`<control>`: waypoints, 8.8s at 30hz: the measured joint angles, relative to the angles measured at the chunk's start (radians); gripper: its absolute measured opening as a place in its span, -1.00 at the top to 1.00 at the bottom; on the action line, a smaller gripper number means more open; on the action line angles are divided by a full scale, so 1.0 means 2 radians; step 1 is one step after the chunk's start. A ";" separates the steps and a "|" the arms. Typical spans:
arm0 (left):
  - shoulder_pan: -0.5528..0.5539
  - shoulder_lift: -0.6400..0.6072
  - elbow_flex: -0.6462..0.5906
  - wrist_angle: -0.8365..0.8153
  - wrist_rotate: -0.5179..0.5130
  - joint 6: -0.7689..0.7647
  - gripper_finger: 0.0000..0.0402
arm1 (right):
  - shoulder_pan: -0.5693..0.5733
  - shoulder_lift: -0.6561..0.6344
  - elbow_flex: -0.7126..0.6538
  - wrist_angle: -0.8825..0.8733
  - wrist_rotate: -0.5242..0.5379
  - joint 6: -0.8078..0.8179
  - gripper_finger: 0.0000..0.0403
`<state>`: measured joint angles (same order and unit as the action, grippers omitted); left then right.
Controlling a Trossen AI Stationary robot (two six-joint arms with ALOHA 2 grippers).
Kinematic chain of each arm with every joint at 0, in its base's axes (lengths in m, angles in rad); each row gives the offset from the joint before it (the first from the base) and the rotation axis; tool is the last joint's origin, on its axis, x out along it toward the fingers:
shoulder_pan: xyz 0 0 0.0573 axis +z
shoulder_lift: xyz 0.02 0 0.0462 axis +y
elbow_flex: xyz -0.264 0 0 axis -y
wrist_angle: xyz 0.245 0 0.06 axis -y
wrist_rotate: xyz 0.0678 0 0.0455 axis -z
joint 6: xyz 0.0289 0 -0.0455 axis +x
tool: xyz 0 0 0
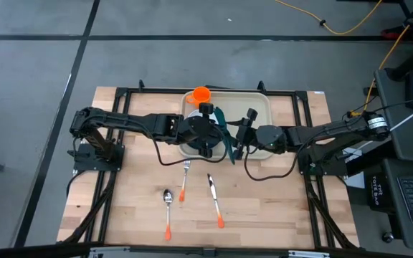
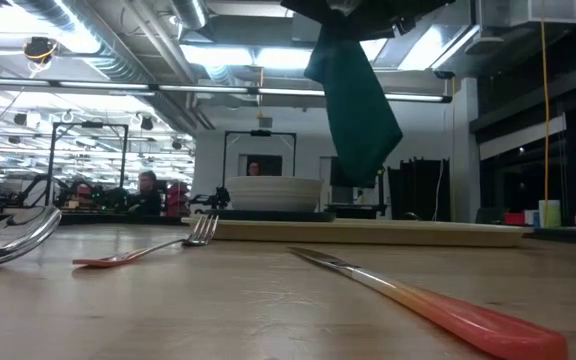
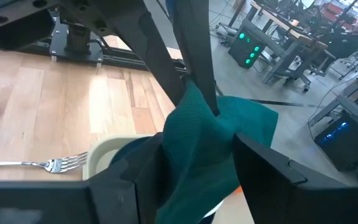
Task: Set up tray
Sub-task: Put the green napkin to the right of the green plate on the gray serving tray
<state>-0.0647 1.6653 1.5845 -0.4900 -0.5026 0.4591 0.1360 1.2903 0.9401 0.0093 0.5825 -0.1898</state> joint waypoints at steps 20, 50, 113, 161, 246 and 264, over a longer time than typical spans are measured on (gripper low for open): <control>-0.003 0.000 0.000 -0.027 0.028 -0.045 0.98 | 0.001 0.000 0.000 -0.020 0.038 -0.002 0.06; -0.003 0.000 0.000 -0.027 0.052 -0.062 0.96 | 0.001 0.000 0.000 -0.039 -0.002 -0.001 0.94; -0.052 -0.066 -0.037 -0.113 0.099 -0.192 0.99 | -0.332 0.063 0.000 -0.179 -0.232 -0.366 0.96; -0.052 -0.066 -0.037 -0.113 0.105 -0.204 0.98 | -0.231 0.141 -0.024 -0.268 -0.356 -0.124 0.91; -0.002 -0.265 -0.519 0.327 0.091 -0.192 0.99 | -0.094 0.117 -0.086 -0.113 -0.251 0.059 0.24; -0.003 -0.265 -0.519 0.326 0.091 -0.197 0.97 | -0.080 0.163 -0.086 -0.099 -0.239 0.067 0.24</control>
<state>-0.0700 1.1347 0.5461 0.1619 -0.3206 0.0654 -0.0246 1.6173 0.7673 -0.1894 0.1036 -0.0551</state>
